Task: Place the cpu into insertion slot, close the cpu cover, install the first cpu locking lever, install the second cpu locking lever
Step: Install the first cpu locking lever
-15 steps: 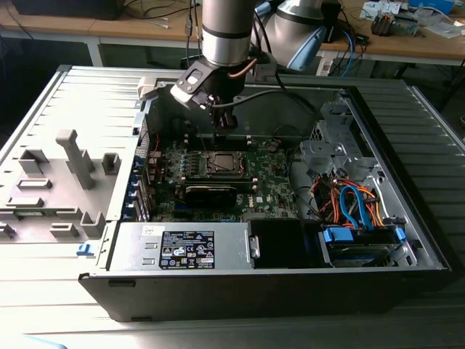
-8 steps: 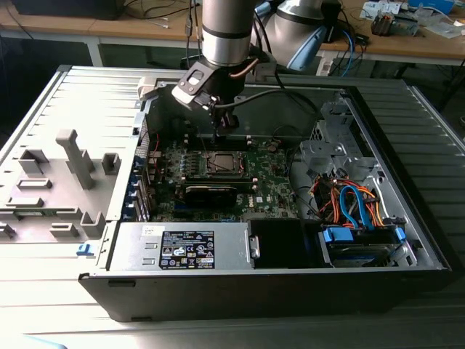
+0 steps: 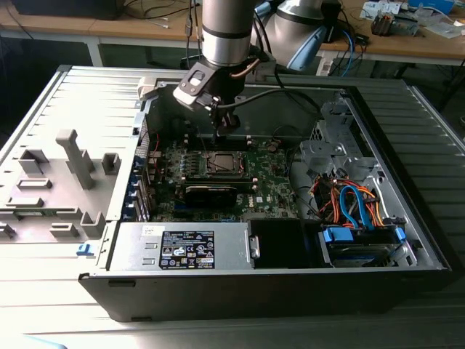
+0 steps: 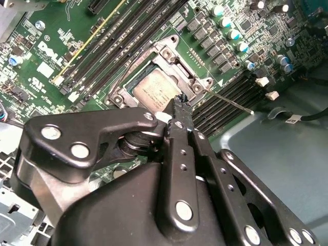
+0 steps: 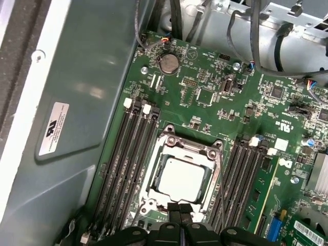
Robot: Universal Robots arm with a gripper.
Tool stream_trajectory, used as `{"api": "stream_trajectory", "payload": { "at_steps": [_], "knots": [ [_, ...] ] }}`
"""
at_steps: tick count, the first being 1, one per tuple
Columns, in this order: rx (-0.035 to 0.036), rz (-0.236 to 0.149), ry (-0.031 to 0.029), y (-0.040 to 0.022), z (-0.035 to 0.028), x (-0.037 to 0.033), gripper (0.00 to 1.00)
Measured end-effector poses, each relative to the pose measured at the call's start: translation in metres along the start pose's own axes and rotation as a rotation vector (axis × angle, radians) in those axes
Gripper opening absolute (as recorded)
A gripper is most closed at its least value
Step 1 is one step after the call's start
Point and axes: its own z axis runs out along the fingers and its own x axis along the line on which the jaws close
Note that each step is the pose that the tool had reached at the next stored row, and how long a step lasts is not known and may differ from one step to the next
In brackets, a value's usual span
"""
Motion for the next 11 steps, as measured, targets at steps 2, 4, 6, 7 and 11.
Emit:
{"api": "stream_trajectory", "payload": {
  "at_steps": [2,4,6,7,11],
  "knots": [
    [-0.0002,-0.009,-0.0002,0.0000,0.0000,0.0000,0.11],
    [-0.0004,-0.020,-0.0006,0.0001,0.0000,0.0000,0.11],
    [-0.0007,-0.033,-0.0009,0.0001,0.0002,0.0000,0.11],
    [-0.0009,-0.035,-0.0007,0.0002,0.0003,0.0000,0.11],
    [-0.0011,-0.045,-0.0009,0.0002,0.0004,-0.0001,0.11]
  ]
}}
